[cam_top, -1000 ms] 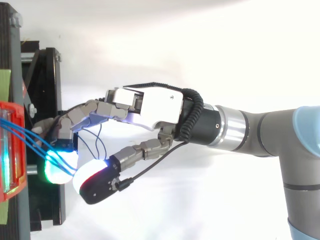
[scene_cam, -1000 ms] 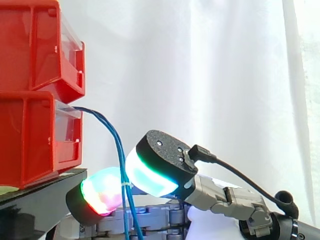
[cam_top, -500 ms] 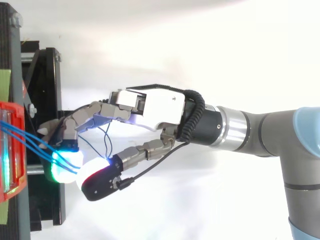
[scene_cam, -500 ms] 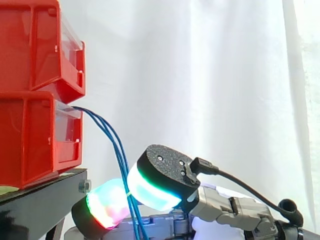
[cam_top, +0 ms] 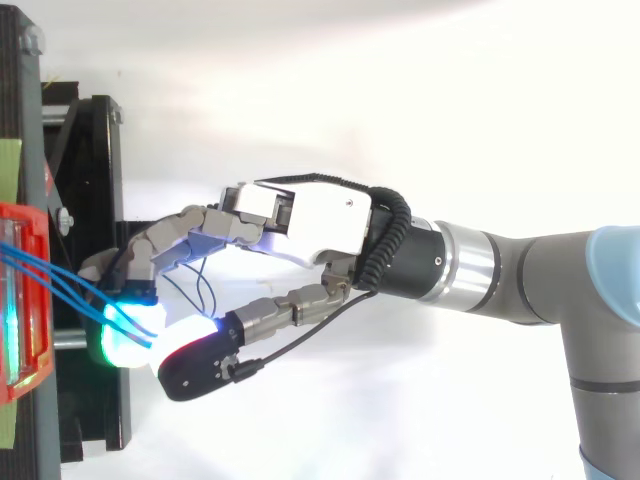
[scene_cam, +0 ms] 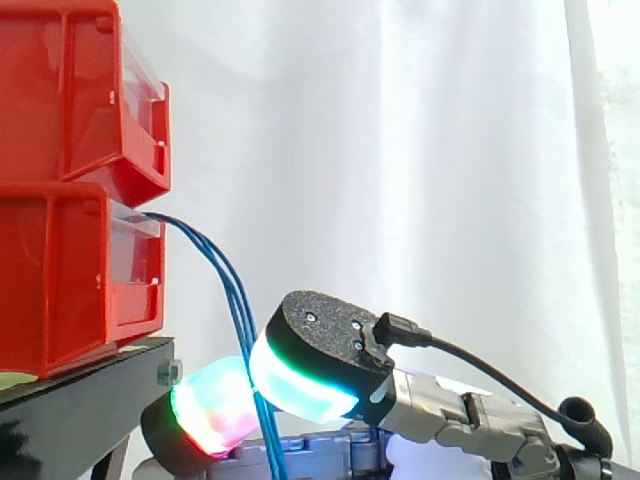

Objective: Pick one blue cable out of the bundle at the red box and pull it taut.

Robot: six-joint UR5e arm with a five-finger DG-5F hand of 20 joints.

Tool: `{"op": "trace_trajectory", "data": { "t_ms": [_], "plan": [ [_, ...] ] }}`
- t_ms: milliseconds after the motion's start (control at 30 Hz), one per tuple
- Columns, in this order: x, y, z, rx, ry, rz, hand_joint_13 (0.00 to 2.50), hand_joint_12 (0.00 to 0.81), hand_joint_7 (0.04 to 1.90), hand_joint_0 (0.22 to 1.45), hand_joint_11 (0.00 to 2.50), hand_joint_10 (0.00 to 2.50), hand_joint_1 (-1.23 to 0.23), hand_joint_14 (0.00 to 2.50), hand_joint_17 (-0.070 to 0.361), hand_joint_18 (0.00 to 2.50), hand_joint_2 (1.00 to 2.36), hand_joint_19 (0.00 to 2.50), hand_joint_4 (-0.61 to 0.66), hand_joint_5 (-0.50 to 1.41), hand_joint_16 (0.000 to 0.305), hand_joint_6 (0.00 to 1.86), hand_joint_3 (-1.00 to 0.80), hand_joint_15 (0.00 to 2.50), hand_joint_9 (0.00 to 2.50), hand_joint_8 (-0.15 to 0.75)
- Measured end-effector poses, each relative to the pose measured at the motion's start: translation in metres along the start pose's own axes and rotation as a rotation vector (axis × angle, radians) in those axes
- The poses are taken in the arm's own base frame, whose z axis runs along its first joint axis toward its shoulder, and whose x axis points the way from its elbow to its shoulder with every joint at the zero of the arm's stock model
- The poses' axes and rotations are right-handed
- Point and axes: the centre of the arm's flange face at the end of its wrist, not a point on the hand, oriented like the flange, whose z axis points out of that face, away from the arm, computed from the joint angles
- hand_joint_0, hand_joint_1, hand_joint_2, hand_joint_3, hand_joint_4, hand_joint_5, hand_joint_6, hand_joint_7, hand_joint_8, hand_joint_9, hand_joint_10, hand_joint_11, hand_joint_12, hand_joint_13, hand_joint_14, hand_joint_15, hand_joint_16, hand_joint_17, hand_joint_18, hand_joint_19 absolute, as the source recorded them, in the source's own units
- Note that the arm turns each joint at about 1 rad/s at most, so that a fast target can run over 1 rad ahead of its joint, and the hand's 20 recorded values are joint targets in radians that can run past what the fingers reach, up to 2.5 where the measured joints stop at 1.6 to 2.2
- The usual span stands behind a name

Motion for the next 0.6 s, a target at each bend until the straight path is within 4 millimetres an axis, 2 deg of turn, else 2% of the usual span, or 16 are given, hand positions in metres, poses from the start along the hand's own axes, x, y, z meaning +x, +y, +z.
{"op": "trace_trajectory", "data": {
  "t_ms": [267, 600],
  "plan": [
    [0.0024, 0.0005, -0.0002, 0.0, 0.002, 0.012, 0.51, 0.382, 0.99, 0.62, 0.56, 0.01, -0.78, 0.01, 0.132, 0.52, 1.01, 0.24, 0.07, -0.16, 0.059, 0.91, 0.01, 0.2, 0.82, 0.387],
    [0.0043, 0.0046, 0.0012, -0.001, 0.002, 0.063, 0.59, 0.384, 0.99, 0.63, 1.05, 0.01, -0.78, 0.01, 0.13, 0.53, 1.01, 0.25, 0.05, -0.16, 0.058, 0.91, 0.0, 0.26, 1.09, 0.387]
  ]
}}
